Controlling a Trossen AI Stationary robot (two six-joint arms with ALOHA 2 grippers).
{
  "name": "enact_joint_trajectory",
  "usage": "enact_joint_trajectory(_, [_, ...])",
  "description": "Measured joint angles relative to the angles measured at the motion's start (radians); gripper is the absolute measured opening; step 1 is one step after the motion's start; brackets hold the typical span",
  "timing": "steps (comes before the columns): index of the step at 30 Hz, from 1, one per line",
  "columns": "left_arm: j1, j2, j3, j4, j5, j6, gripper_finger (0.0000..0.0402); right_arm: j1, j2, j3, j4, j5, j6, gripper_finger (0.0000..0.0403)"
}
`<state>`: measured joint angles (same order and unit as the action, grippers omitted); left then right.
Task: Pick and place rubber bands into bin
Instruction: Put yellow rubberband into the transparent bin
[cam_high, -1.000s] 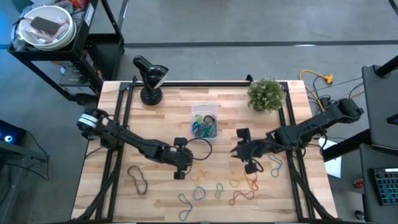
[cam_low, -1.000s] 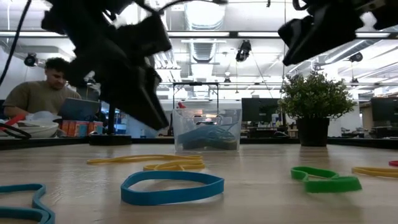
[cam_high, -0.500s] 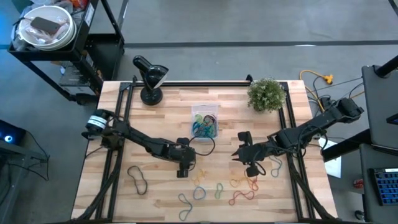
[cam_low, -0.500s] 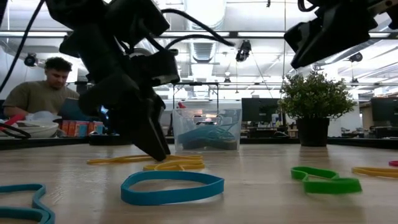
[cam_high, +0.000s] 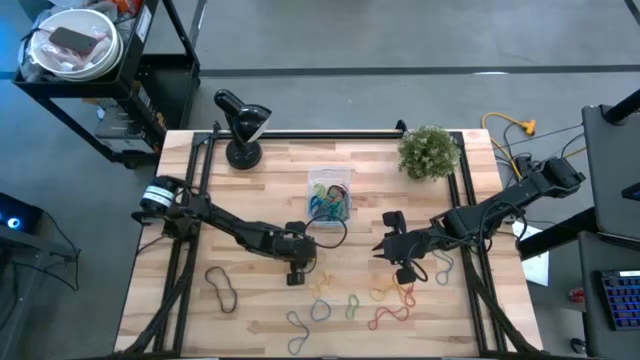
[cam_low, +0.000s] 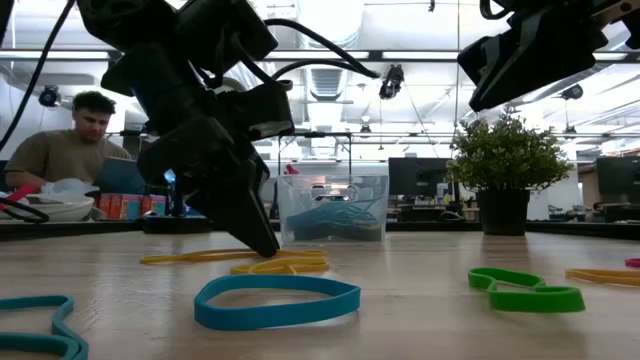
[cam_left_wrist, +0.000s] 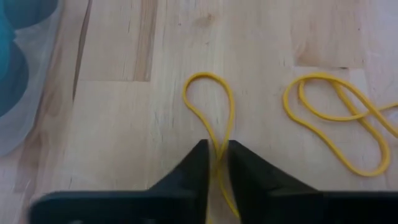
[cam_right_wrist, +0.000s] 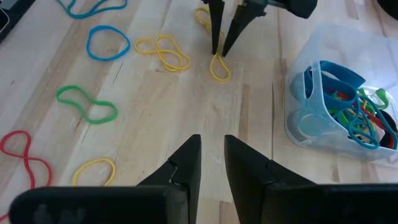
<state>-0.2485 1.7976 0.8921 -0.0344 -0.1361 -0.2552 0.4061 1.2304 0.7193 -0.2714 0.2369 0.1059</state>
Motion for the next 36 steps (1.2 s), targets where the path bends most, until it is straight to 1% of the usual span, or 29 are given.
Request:
enact_joint_trajectory(2, [0.000, 0.000, 0.000, 0.000, 0.001, 0.005, 0.0011, 0.000, 0.000, 0.000, 0.000, 0.000, 0.002, 0.0065])
enact_joint_trajectory(3, [0.000, 0.000, 0.000, 0.000, 0.001, 0.006, 0.0006, 0.000, 0.000, 0.000, 0.000, 0.000, 0.004, 0.0065])
enact_joint_trajectory(12, [-0.014, -0.029, -0.004, -0.024, -0.014, 0.030, 0.0000, 0.000, 0.000, -0.001, -0.001, 0.000, 0.004, 0.0065])
enact_joint_trajectory(17, [-0.035, -0.091, -0.006, -0.062, -0.074, 0.051, 0.0000, 0.000, 0.001, -0.004, -0.002, 0.000, 0.001, 0.0064])
enact_joint_trajectory(22, [-0.063, -0.165, -0.001, -0.074, -0.176, 0.087, 0.0000, 0.000, 0.001, -0.005, -0.001, 0.000, 0.000, 0.0065])
enact_joint_trajectory(25, [-0.081, -0.207, 0.005, -0.071, -0.267, 0.144, 0.0000, 0.000, 0.001, -0.005, -0.002, 0.001, 0.000, 0.0062])
enact_joint_trajectory(31, [-0.100, -0.250, 0.039, -0.059, -0.464, 0.284, 0.0000, 0.000, 0.001, -0.005, -0.001, 0.001, 0.000, 0.0059])
enact_joint_trajectory(36, [-0.101, -0.256, 0.085, -0.037, -0.583, 0.428, 0.0000, 0.000, 0.001, -0.005, -0.001, 0.002, 0.000, 0.0058])
